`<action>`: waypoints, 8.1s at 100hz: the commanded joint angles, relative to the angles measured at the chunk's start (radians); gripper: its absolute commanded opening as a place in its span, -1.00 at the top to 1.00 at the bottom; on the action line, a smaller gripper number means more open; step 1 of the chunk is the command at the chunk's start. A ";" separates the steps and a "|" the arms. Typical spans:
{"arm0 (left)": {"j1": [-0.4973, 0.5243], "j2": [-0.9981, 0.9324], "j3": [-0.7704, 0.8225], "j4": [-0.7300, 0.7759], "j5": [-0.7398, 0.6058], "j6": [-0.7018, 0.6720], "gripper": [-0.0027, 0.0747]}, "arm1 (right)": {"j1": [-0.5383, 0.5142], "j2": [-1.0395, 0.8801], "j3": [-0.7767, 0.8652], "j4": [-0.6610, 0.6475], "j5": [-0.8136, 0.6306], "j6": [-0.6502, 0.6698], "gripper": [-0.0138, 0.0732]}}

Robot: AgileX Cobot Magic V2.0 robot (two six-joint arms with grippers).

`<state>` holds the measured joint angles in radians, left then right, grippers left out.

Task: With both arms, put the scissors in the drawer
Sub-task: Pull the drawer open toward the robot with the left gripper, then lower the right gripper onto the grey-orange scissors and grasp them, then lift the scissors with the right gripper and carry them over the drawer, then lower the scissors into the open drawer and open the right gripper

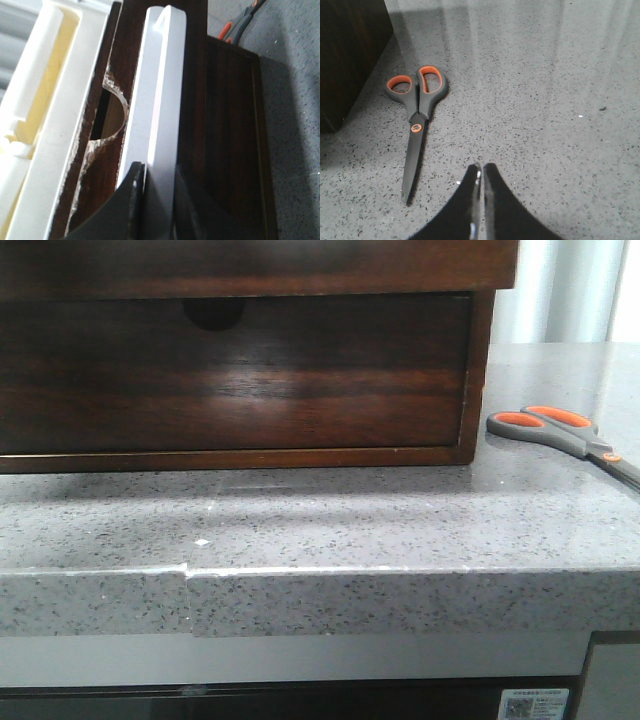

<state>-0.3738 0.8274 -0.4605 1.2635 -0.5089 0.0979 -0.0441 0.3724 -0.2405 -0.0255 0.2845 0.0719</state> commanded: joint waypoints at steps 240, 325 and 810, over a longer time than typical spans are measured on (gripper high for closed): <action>-0.009 -0.410 0.031 -0.369 -0.219 -0.121 0.13 | 0.202 0.953 -0.896 -0.072 0.571 -0.008 -0.16; -0.009 -0.410 0.031 -0.369 -0.213 -0.121 0.17 | 0.202 1.325 -1.120 0.011 0.748 -0.008 -0.16; -0.009 -0.693 0.110 -0.378 0.127 -0.604 0.99 | 0.748 0.488 -1.181 0.132 0.412 -0.650 0.80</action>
<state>-0.3753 0.1361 -0.3498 0.9314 -0.3916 -0.4719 0.7090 0.9353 -1.4798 0.1024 0.8295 -0.5830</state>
